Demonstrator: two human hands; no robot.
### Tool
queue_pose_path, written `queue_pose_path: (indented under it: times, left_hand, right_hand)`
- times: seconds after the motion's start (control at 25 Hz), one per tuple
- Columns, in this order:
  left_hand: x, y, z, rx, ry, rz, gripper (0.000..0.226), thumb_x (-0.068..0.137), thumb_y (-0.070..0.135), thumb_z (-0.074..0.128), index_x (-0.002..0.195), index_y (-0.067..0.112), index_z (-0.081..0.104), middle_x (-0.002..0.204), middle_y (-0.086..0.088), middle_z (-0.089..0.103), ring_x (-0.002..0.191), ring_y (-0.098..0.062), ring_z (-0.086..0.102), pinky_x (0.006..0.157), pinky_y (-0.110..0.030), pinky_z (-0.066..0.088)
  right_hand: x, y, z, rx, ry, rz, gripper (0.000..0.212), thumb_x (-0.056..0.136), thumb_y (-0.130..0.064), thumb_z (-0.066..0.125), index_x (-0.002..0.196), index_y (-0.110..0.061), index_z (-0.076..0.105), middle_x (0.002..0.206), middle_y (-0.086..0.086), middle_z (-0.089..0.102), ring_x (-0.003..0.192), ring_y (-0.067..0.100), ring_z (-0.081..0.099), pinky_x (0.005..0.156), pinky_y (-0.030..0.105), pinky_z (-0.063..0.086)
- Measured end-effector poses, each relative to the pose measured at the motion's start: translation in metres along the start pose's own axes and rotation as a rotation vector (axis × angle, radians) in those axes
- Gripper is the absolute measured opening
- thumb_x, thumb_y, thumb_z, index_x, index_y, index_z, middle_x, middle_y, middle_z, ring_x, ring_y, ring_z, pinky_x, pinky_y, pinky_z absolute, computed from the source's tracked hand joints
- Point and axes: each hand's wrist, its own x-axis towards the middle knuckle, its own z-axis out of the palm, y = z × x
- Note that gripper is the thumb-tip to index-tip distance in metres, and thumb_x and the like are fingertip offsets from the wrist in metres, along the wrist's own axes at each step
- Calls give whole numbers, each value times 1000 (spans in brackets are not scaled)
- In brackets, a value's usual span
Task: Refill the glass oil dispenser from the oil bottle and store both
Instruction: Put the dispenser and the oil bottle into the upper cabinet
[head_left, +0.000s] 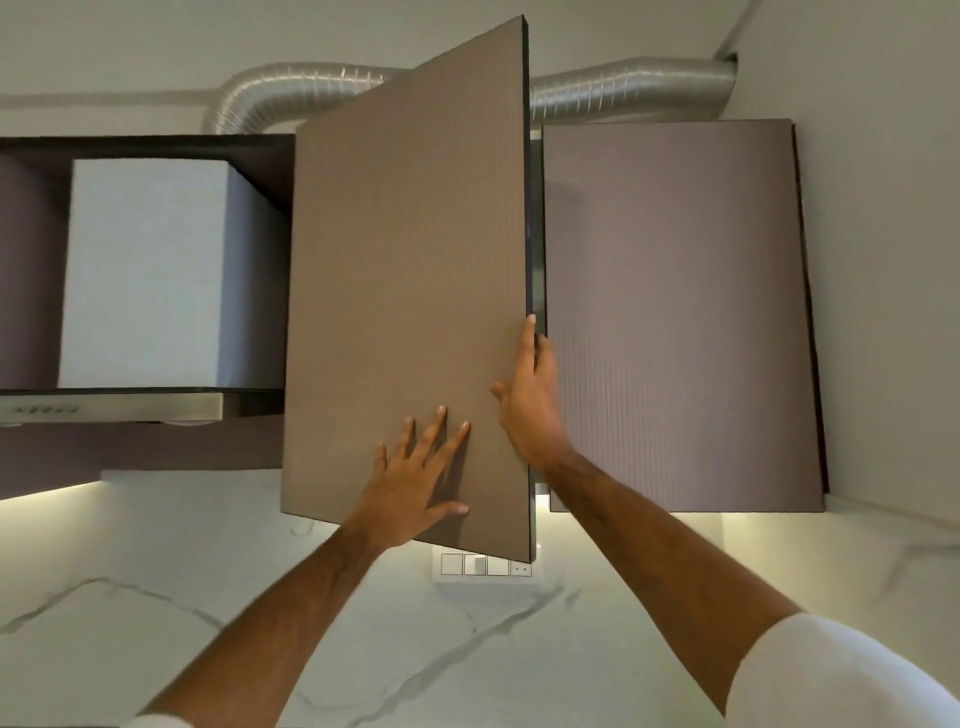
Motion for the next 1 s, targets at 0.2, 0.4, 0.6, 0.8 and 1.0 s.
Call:
queue_pose_path:
  times: [0.2, 0.4, 0.6, 0.8, 1.0]
  left_hand:
    - [38, -44, 31, 118, -40, 42, 130, 72, 79, 66, 148, 45, -34, 159, 4, -41, 150, -44, -23, 116, -74, 10]
    - [69, -75, 67, 194, -9, 122, 138, 66, 79, 70, 151, 39, -30, 162, 3, -37, 149, -41, -28, 115, -74, 2]
    - [92, -91, 97, 219, 45, 161, 141, 57, 85, 70, 159, 34, -12, 170, -4, -14, 153, -44, -11, 113, -78, 9]
    - [105, -97, 117, 245, 92, 172, 146, 47, 87, 72, 161, 31, 1, 171, -5, -3, 154, -46, -1, 111, -79, 8]
    - [108, -101, 118, 237, 100, 206, 143, 49, 91, 66, 161, 31, -1, 171, -7, -3, 153, -47, -1, 112, -79, 8]
  right_hand:
    - [12, 61, 42, -876, -131, -251, 110, 96, -73, 40, 158, -4, -19, 166, 19, -28, 156, 34, -22, 125, 57, -13]
    - [36, 98, 67, -894, -238, -158, 137, 79, -86, 56, 157, -7, -24, 166, 21, -28, 155, 38, -24, 125, 54, -13]
    - [45, 126, 89, -901, -346, -105, 154, 66, -72, 81, 159, -11, -26, 163, 20, -35, 151, 42, -31, 124, 60, -10]
    - [52, 141, 100, -895, -386, -66, 162, 60, -62, 91, 158, -13, -28, 163, 18, -38, 150, 41, -32, 122, 55, -12]
    - [47, 138, 101, -928, -369, -53, 159, 61, -60, 91, 159, -12, -26, 165, 18, -34, 153, 41, -27, 122, 53, -9]
